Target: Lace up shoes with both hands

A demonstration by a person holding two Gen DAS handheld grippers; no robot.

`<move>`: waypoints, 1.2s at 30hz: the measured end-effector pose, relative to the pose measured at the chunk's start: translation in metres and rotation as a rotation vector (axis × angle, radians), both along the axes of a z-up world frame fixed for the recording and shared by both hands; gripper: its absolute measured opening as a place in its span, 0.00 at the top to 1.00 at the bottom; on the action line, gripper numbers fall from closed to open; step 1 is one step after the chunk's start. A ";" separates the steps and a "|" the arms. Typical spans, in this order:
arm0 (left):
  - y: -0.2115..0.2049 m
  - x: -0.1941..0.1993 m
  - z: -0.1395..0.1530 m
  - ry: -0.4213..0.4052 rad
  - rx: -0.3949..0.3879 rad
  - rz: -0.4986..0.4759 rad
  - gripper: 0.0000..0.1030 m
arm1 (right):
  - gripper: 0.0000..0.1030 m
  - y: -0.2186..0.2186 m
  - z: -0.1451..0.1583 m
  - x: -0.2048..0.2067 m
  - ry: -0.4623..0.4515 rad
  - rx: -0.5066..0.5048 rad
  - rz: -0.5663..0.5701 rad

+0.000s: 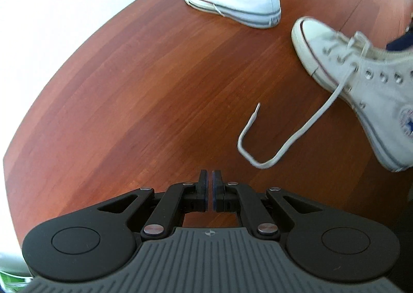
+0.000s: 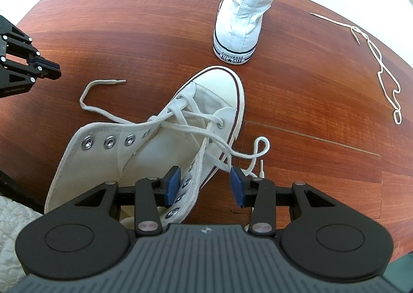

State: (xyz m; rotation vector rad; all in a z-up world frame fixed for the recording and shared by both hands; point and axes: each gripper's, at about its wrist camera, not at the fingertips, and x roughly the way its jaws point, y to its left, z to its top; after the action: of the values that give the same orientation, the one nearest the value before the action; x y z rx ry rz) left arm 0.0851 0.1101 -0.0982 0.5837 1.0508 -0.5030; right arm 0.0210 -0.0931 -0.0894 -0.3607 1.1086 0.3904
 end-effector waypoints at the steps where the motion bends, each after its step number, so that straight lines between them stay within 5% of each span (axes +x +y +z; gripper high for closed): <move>1: -0.003 0.000 0.001 -0.002 -0.007 -0.009 0.96 | 0.58 0.000 0.000 0.000 -0.001 0.000 0.000; 10: -0.032 -0.003 0.006 0.025 -0.089 -0.091 0.92 | 0.56 0.000 0.001 -0.001 -0.005 -0.001 -0.004; 15: -0.049 -0.010 0.011 0.055 -0.181 -0.179 0.71 | 0.54 -0.001 0.002 -0.001 -0.009 0.000 -0.006; 31: -0.113 -0.028 -0.001 -0.071 -0.096 -0.632 0.74 | 0.54 -0.002 0.001 -0.001 -0.008 0.015 -0.004; 36: -0.124 -0.030 -0.005 -0.075 -0.080 -0.719 0.84 | 0.54 -0.003 0.000 -0.001 -0.006 0.018 -0.009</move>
State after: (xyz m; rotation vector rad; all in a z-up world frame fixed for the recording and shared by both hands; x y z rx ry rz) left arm 0.0552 -0.0140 -0.1035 0.9023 0.7234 -1.1349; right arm 0.0204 -0.0957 -0.0889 -0.3399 1.1004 0.3908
